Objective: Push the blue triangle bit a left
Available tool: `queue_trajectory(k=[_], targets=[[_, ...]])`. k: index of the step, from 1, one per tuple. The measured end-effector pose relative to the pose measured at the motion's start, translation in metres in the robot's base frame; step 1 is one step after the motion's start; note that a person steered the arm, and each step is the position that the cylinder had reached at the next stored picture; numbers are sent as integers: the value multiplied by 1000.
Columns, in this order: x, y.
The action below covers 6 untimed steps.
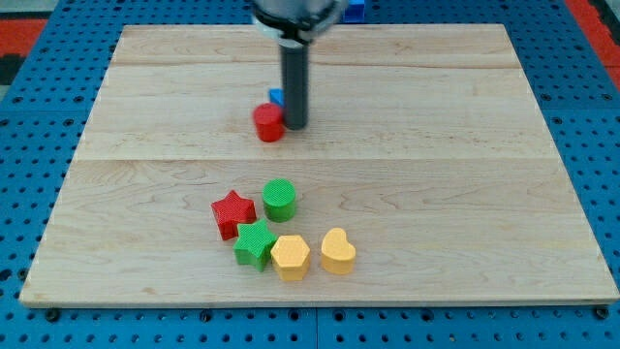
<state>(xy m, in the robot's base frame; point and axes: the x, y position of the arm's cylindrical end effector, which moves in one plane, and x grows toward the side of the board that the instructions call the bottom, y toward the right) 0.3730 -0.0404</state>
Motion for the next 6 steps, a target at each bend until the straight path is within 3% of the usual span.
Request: queue_trajectory(k=[2,3,4,5,6], targets=[[-8,-29],[-13,41],[-45,-53],[-42,-104],[-43,-66]])
